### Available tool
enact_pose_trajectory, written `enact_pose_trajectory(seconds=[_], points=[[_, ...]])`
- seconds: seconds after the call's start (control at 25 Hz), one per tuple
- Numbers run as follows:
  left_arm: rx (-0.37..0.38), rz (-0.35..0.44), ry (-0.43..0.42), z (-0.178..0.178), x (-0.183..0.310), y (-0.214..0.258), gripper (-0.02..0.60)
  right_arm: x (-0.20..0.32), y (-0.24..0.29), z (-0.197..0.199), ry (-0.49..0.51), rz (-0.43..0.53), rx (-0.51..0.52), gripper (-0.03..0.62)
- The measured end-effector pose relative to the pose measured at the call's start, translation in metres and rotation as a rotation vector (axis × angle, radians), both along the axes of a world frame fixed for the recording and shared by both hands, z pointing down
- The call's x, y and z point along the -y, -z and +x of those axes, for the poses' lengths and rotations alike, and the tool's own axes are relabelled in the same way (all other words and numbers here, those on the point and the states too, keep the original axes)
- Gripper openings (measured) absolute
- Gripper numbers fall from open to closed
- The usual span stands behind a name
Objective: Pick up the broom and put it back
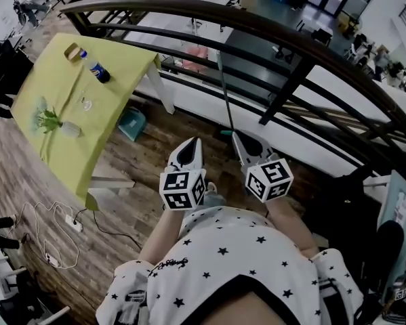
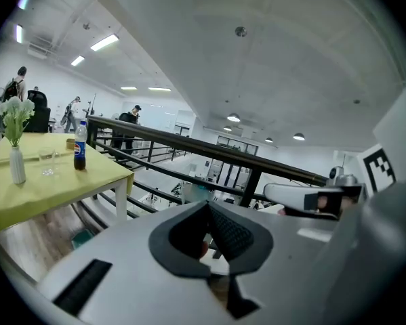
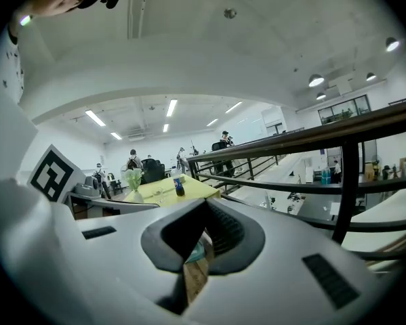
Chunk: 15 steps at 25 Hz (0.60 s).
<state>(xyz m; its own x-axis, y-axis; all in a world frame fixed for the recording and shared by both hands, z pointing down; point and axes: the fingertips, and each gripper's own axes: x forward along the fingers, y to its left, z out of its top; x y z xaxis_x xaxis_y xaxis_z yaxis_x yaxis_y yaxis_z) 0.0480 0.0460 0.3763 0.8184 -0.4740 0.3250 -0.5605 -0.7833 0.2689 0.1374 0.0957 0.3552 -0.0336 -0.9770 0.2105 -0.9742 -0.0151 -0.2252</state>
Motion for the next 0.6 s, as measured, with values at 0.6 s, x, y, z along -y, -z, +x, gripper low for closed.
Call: enact_pose_trajectory(seconds=[0.6], points=[[0.024, -0.050, -0.030, 0.012, 0.094, -0.031, 0.011, 0.085, -0.031, 0.026, -0.072, -0.050, -0.028, -0.006]])
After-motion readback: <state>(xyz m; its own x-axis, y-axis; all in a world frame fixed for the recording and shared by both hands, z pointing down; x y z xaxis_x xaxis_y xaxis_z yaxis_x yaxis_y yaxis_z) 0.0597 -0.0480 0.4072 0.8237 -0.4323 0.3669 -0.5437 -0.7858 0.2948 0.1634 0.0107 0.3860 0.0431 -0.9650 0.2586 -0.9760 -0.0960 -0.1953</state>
